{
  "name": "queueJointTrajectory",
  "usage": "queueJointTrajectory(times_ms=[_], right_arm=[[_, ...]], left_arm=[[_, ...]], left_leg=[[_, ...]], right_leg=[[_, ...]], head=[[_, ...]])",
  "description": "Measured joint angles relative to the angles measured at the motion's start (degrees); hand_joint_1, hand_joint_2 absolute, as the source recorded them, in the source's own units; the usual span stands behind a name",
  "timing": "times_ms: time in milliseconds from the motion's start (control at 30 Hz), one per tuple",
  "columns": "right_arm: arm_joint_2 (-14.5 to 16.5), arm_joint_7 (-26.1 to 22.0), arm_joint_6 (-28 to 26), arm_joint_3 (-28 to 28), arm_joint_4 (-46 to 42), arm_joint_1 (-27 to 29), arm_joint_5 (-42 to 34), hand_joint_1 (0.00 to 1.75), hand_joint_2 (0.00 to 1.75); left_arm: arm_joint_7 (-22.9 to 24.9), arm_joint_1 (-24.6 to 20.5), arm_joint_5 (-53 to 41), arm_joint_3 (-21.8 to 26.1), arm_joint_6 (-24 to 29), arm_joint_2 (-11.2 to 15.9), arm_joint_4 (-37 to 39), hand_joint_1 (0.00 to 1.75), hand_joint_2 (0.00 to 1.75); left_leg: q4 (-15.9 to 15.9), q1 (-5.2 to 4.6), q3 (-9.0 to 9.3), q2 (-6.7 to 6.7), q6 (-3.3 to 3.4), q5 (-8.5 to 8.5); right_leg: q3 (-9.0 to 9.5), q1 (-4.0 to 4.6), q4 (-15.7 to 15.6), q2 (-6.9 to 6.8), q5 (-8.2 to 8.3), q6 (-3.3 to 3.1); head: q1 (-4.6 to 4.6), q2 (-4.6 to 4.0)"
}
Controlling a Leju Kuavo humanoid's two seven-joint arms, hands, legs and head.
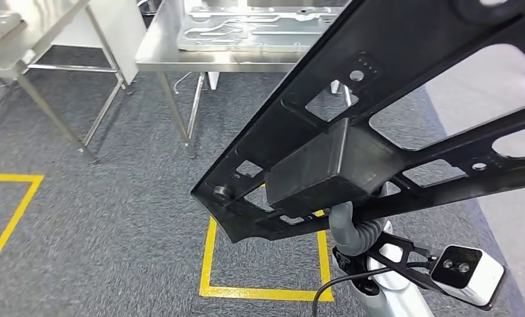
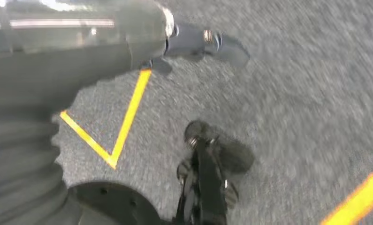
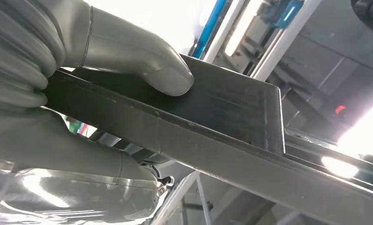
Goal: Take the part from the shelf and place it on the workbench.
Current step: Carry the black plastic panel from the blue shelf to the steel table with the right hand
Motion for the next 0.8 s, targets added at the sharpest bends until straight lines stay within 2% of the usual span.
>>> queueJointTrajectory(times_ms=[33, 67, 100, 167, 200, 233, 300, 333, 367, 400, 433, 500, 533, 567, 633, 700, 733, 800], right_arm=[[0.1, 0.0, 0.0, 0.0, 0.0, 0.0, 0.0, 1.75, 1.75], [0.1, 0.0, 0.0, 0.0, 0.0, -0.1, 0.0, 1.75, 1.75], [0.2, 0.0, -0.2, 0.0, 0.1, -0.1, 0.0, 1.75, 1.75], [0.3, 0.0, -1.0, 0.0, 0.1, -0.1, 0.5, 1.75, 1.75], [0.3, 0.0, -1.6, 0.0, 0.1, -0.1, 0.7, 1.75, 1.75], [0.3, 0.0, -2.3, 0.0, 0.2, -0.3, 1.0, 1.75, 1.75], [0.3, 0.0, -3.3, 0.1, 0.3, -0.7, 1.0, 1.75, 1.75], [0.3, 0.0, -3.8, 0.1, 0.4, -0.9, 0.8, 1.75, 1.75], [0.3, 0.1, -4.3, 0.2, 0.6, -1.2, 0.4, 1.75, 1.75], [0.2, 0.2, -4.9, 0.2, 0.7, -1.6, 0.1, 1.75, 1.75], [0.2, 0.4, -5.6, 0.3, 0.8, -2.1, -0.3, 1.75, 1.75], [0.1, 0.7, -6.7, 0.4, 1.0, -3.2, -0.9, 1.75, 1.75], [0.1, 0.8, -7.1, 0.5, 1.0, -3.7, -1.1, 1.75, 1.75], [0.1, 0.9, -7.5, 0.7, 1.0, -4.2, -1.2, 1.75, 1.75], [0.0, 1.5, -9.0, 1.3, 1.1, -5.0, -1.5, 1.75, 1.75], [-0.1, 2.3, -10.9, 2.2, 1.0, -5.7, -1.8, 1.75, 1.75], [-0.2, 2.6, -11.6, 2.7, 0.9, -6.1, -2.1, 1.75, 1.75], [-0.4, 2.8, -12.9, 3.6, 0.9, -6.9, -2.6, 1.75, 1.75]], left_arm=[[0.0, 0.0, 0.0, 0.0, -0.1, 0.1, 0.0, 0.00, 1.75], [0.0, -0.1, 0.0, 0.0, -0.1, 0.1, 0.0, 0.00, 1.75], [0.0, -0.2, 0.0, 0.0, -0.2, 0.2, 0.0, 0.00, 1.75], [0.0, -0.5, -0.1, 0.0, -0.4, 0.2, 0.0, 0.00, 1.75], [0.0, -0.6, -0.1, 0.0, -0.5, 0.2, 0.0, 0.00, 1.75], [0.0, -0.6, -0.1, 0.0, -0.7, 0.2, 0.0, 0.00, 1.75], [0.1, -0.5, -0.2, 0.0, -1.0, 0.3, 0.0, 0.00, 1.75], [0.2, -0.4, -0.3, 0.0, -1.2, 0.3, 0.0, 0.00, 1.75], [0.3, -0.4, -0.4, 0.0, -1.4, 0.4, 0.0, 0.00, 1.75], [0.4, -0.4, -0.5, 0.0, -1.6, 0.4, 0.0, 0.00, 1.75], [0.6, -0.4, -0.6, 0.0, -1.7, 0.4, 0.0, 0.00, 1.75], [0.7, -0.6, -0.8, 0.0, -1.8, 0.4, 0.0, 0.00, 1.75], [0.6, -0.6, -0.9, 0.0, -1.9, 0.4, 0.0, 0.00, 1.75], [0.6, -0.7, -0.9, 0.0, -2.0, 0.5, 0.0, 0.00, 1.75], [0.4, -0.6, -1.1, 0.0, -2.2, 0.5, 0.0, 0.00, 1.75], [0.1, -0.7, -1.3, 0.0, -2.3, 0.6, 0.0, 0.00, 1.75], [0.0, -0.7, -1.3, 0.0, -2.4, 0.6, 0.0, 0.00, 1.75], [-0.1, -0.7, -1.5, 0.0, -2.5, 0.7, 0.0, 0.00, 1.75]], left_leg=[[-3.4, 0.04, 1.39, -1.22, 0.28, 1.33], [-5.5, 0.01, 2.26, -2.25, 0.52, 1.89], [-6.2, -0.06, 2.60, -2.78, 0.78, 1.74], [-6.7, -0.09, 2.84, -1.89, 1.36, 1.83], [-7.1, 0.00, 3.04, -1.37, 1.79, 1.99], [-7.5, 0.12, 3.22, -0.88, 2.16, 2.18], [-7.9, 0.18, 3.41, -0.02, 2.62, 2.33], [-7.9, 0.16, 3.39, 0.38, 2.68, 2.28], [-7.8, 0.14, 3.39, 0.74, 2.68, 2.22], [-7.7, 0.10, 3.40, 1.08, 2.66, 2.13], [-7.6, 0.07, 3.43, 1.33, 2.60, 2.02], [-7.4, 0.00, 3.59, 1.63, 2.37, 1.73], [-7.2, -0.12, 3.62, 1.71, 2.16, 1.56], [-7.1, -0.18, 3.62, 1.79, 1.89, 1.43], [-7.1, -0.25, 3.64, 1.98, 1.24, 1.26], [-6.9, -0.16, 3.69, 2.11, 0.60, 0.89], [-5.7, -0.10, 3.26, 2.07, 0.35, 0.11], [0.4, 0.09, 0.48, 1.91, -0.04, -2.85]], right_leg=[[-0.08, -0.02, 0.1, 0.71, -0.06, 0.22], [-0.25, -0.11, 0.2, 1.29, -0.06, 0.49], [-0.47, -0.24, 0.2, 1.84, -0.02, 0.83], [-0.66, -0.53, 0.1, 2.49, 0.03, 1.51], [-0.87, -0.55, 0.6, 1.70, -0.36, 1.76], [-1.56, -0.59, 2.1, 0.24, -1.33, 1.96], [-4.61, -0.79, 8.5, -3.27, -4.69, 2.42], [-6.57, -0.97, 12.4, -4.14, -6.34, 2.72], [-8.01, -1.09, 15.3, -4.49, -7.18, 2.98], [-8.53, -1.16, 16.3, -4.59, -6.97, 3.16], [-7.87, -1.18, 14.9, -4.62, -5.69, 3.21], [-3.94, -1.04, 7.2, -4.92, -1.86, 2.82], [-2.07, -0.84, 3.5, -5.17, -0.60, 2.53], [-0.88, -0.62, 1.2, -5.38, -0.02, 2.25], [-0.40, -0.23, 0.0, -5.35, -0.11, 1.84], [-0.10, -0.44, -0.4, -5.07, 0.00, 1.28], [0.15, -0.58, -0.7, -5.02, 0.05, 0.95], [0.58, -0.69, -1.1, -4.97, -0.06, 0.38]], head=[[0.00, 0.00], [0.00, 0.00], [0.00, 0.00], [0.00, 0.00], [0.01, 0.00], [0.01, 0.00], [0.02, 0.00], [0.01, 0.00], [0.01, 0.00], [0.01, 0.00], [0.01, 0.00], [0.01, 0.00], [0.01, 0.00], [0.01, 0.00], [0.01, 0.00], [0.01, 0.00], [0.01, 0.01], [0.01, 0.01]])
